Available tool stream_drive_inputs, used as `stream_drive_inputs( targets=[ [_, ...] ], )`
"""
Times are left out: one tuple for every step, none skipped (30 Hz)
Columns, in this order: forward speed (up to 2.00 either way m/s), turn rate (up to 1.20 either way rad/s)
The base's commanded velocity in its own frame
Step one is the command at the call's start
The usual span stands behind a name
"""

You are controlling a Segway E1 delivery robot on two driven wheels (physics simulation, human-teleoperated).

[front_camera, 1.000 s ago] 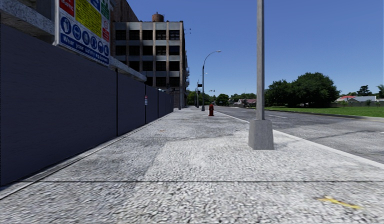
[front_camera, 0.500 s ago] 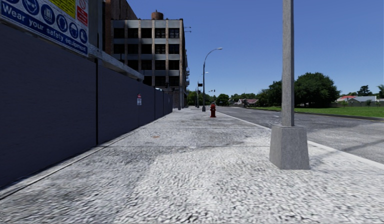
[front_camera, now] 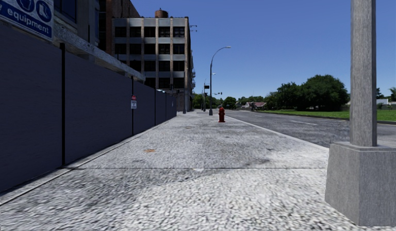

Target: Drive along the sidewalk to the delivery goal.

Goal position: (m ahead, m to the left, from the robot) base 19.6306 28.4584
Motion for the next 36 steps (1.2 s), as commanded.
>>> stream_drive_inputs(
  targets=[
    [2.00,0.00],
    [2.00,0.00],
    [2.00,0.00],
    [2.00,0.00],
    [2.00,0.00],
    [2.00,0.00],
    [2.00,0.00],
    [2.00,0.00],
    [2.00,0.00],
    [2.00,0.00],
    [2.00,0.00],
    [2.00,0.00],
    [2.00,0.00],
    [2.00,0.00],
    [2.00,0.00],
    [2.00,0.00],
    [2.00,0.00],
    [2.00,0.00],
    [2.00,0.00],
    [2.00,0.00],
    [2.00,0.00],
    [2.00,0.00],
    [2.00,0.00],
    [2.00,0.00],
    [2.00,0.00],
    [2.00,0.00],
    [2.00,0.00],
    [2.00,0.00],
    [2.00,0.00],
    [2.00,0.00],
    [2.00,0.00],
    [2.00,0.00],
    [2.00,0.00],
    [2.00,0.00],
    [2.00,0.00],
    [2.00,0.00]
  ],
)
